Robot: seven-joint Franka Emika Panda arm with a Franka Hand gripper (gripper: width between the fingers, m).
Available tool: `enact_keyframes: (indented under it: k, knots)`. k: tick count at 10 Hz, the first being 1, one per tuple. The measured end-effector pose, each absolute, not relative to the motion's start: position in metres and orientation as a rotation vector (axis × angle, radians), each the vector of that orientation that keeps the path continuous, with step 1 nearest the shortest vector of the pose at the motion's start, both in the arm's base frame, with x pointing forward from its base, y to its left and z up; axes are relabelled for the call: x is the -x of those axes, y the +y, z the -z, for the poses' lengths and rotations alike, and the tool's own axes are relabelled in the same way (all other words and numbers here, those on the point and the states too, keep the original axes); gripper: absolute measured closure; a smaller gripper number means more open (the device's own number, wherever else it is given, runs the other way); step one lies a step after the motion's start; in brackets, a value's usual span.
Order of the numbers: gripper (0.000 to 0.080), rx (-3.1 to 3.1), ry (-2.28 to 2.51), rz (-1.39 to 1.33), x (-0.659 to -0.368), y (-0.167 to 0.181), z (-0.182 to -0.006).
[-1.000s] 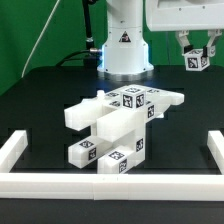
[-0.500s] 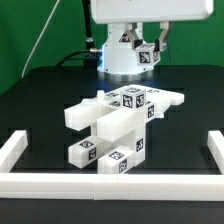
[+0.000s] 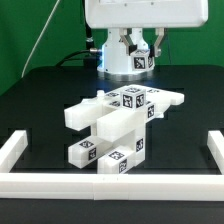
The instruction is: Assemble chair
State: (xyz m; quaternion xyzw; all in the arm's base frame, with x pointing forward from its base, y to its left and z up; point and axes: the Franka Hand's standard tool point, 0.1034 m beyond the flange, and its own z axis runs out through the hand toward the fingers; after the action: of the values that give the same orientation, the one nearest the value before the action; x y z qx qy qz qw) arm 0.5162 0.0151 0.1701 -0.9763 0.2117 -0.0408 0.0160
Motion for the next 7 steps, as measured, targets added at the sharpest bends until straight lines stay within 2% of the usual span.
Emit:
enact_keyframes:
  k: [2, 4, 7]
  knots:
    - [0.0515, 3.086, 0.550, 0.138, -0.518, -0.027, -0.169]
    - [0.0515, 3.127, 0.469, 0.186, -0.522, -0.051, -0.165]
    - [0.0515, 3.143, 0.446, 0.239, -0.523, -0.051, -0.157]
